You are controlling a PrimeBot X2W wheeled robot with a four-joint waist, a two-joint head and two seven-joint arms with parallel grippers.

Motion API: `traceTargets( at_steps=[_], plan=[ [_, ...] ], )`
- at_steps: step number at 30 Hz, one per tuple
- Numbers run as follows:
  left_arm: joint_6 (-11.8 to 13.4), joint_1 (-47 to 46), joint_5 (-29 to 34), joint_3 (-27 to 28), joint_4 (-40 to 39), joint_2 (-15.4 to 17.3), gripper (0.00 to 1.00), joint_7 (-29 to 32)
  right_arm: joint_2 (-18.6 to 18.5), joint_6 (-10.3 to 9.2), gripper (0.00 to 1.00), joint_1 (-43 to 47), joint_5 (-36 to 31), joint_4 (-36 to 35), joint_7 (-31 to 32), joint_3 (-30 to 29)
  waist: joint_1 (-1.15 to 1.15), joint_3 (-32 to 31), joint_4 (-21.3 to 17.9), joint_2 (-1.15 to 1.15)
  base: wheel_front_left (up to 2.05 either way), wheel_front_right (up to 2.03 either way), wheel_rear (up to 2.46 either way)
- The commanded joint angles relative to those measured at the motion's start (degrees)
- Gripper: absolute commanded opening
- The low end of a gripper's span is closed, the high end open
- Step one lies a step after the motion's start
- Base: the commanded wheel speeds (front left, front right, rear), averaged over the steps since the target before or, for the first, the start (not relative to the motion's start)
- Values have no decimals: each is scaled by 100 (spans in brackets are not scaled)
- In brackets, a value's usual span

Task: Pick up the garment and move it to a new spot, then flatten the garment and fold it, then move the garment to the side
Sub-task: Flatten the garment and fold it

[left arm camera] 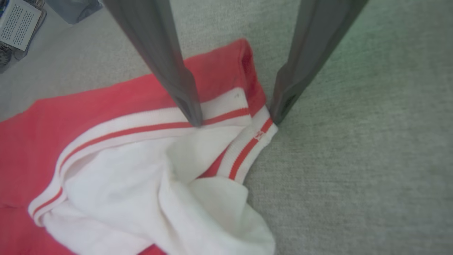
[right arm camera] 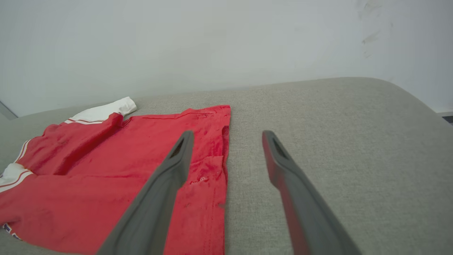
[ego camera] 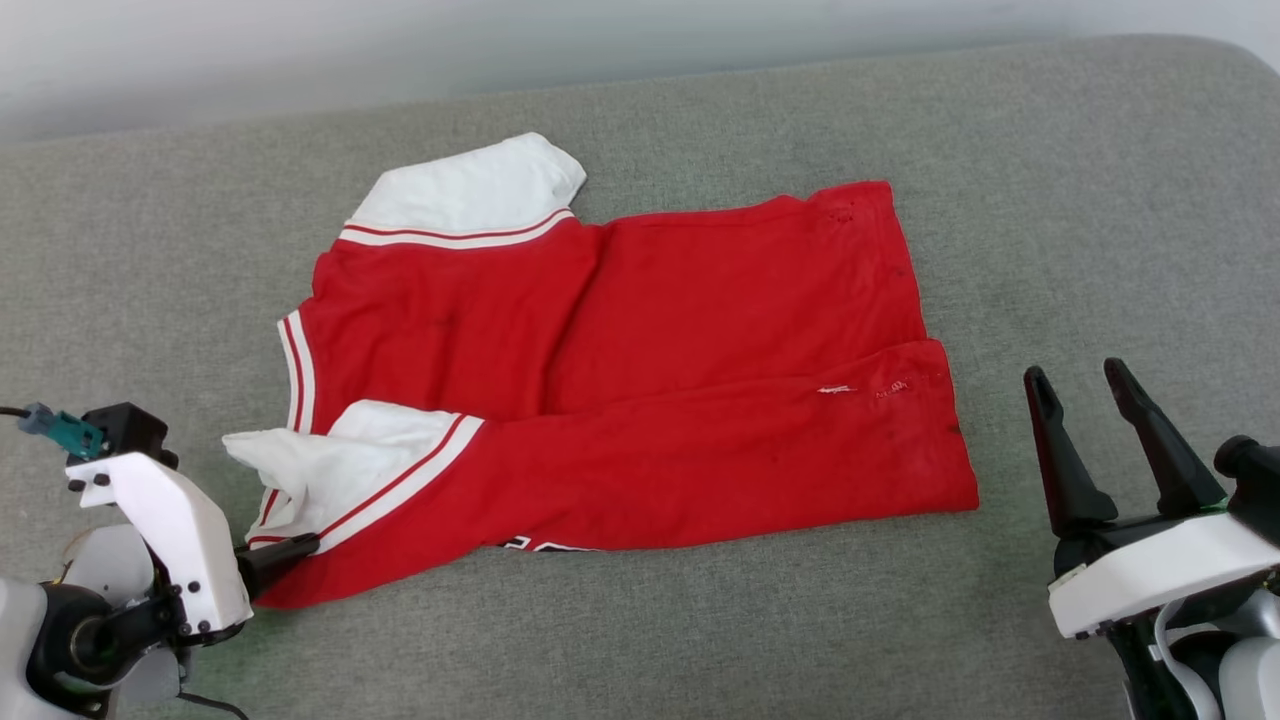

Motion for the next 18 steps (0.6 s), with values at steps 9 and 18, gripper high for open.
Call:
traceTargets(
  at_steps=[9, 18],
  plan=[
    [-224, -191, 3, -299, 364, -456, 0, -198, -656, -3, 100, -240, 1054, 385, 1667, -358, 1, -26, 247, 0, 0, 0, 0],
    [-275, -578, 329, -338, -370, -432, 0, -543, -1047, -3, 100, -617, 1610, 740, 4361, -355, 1, 82, 730, 0, 0, 0, 0]
  ],
)
